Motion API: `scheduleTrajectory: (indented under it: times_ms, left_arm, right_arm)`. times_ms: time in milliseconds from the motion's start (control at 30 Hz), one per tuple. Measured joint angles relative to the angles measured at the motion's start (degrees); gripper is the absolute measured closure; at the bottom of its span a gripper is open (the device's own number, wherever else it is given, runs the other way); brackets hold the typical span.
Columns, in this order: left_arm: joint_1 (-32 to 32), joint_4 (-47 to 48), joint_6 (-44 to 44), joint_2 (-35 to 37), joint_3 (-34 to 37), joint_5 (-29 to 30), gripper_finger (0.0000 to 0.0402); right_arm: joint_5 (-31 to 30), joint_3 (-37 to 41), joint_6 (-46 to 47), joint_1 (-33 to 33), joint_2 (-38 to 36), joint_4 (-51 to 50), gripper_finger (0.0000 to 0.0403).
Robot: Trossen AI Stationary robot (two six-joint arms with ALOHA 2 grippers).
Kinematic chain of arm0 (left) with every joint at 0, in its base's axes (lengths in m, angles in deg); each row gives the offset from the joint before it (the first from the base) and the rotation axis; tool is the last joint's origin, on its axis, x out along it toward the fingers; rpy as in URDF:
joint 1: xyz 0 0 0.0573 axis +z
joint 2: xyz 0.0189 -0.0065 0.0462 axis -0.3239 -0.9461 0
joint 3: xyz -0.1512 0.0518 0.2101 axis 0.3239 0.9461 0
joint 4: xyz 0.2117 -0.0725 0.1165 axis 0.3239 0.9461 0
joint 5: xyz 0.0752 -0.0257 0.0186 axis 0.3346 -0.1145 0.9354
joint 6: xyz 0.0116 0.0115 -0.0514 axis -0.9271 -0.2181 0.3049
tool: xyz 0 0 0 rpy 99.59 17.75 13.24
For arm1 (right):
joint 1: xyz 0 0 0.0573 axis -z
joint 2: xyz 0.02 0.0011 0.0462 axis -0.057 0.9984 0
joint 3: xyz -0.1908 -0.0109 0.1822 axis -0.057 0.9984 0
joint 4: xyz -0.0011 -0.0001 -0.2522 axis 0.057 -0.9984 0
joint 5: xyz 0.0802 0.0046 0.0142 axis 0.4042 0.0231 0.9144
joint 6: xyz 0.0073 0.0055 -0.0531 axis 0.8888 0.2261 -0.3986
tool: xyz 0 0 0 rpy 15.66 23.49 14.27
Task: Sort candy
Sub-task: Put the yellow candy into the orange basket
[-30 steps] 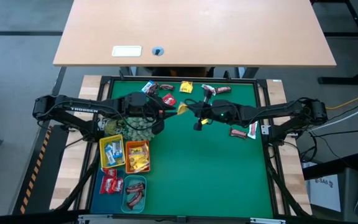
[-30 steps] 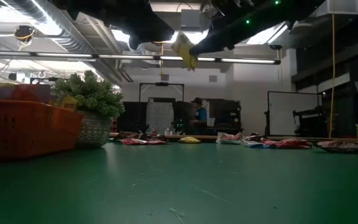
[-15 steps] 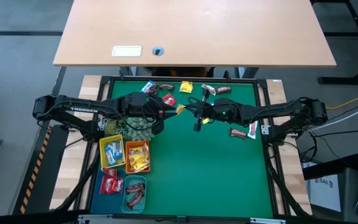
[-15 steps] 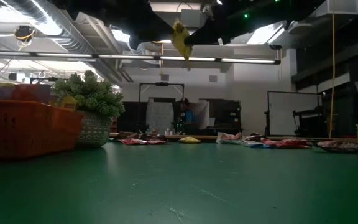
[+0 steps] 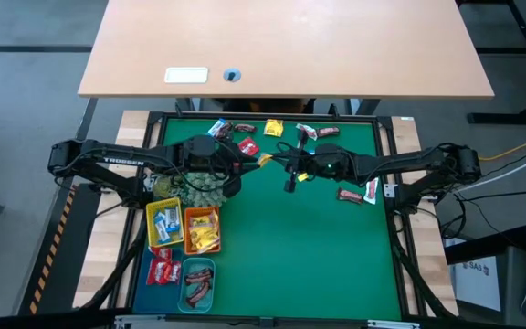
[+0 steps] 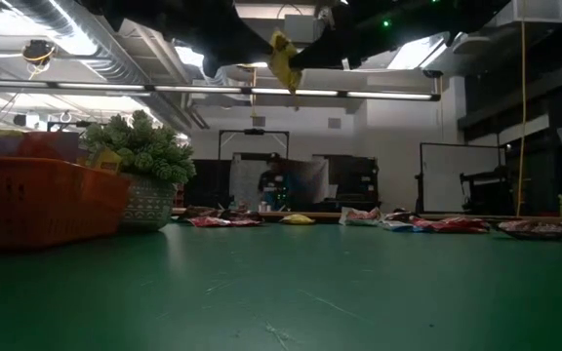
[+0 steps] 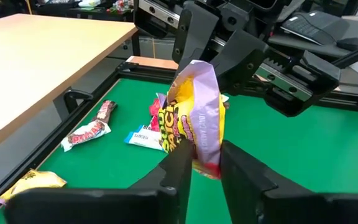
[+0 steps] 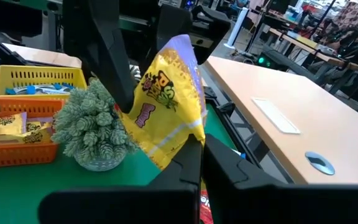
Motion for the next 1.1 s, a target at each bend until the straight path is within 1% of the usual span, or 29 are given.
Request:
scheduleTrajectory:
  times_ms: [267, 500, 567, 667, 900, 1000, 1100]
  left_arm:
    - [0.00, 0.04, 0.00, 0.00, 0.00, 0.00, 0.0392]
    - [0.00, 0.04, 0.00, 0.00, 0.00, 0.02, 0.0397]
    - [0.00, 0.04, -0.01, 0.00, 0.00, 0.02, 0.0398]
    - [0.01, 0.00, -0.02, 0.00, 0.00, 0.18, 0.0400]
    - [0.02, -0.07, -0.02, 0.00, 0.00, 0.22, 0.0400]
    - [-0.15, -0.07, -0.02, 0.00, 0.00, 0.22, 0.0401]
    - [-0.53, 0.00, -0.02, 0.00, 0.00, 0.22, 0.0401]
  right_arm:
    - [0.24, 0.02, 0.17, 0.00, 0.00, 0.00, 0.0393]
    - [0.35, 0.00, 0.54, 0.00, 0.00, -0.48, 0.0393]
    - [0.35, 0.01, 1.38, 0.00, 0.00, -0.46, 0.0387]
    - [0.42, 0.00, 2.85, 0.00, 0.00, -0.46, 0.0359]
    - [0.72, 0.00, 3.10, -0.04, 0.00, -0.46, 0.0257]
    - [0.68, 0.00, 3.04, -0.04, 0.00, -0.86, 0.0230]
    - [0.68, 0.01, 3.02, -0.05, 0.00, -1.81, 0.0215]
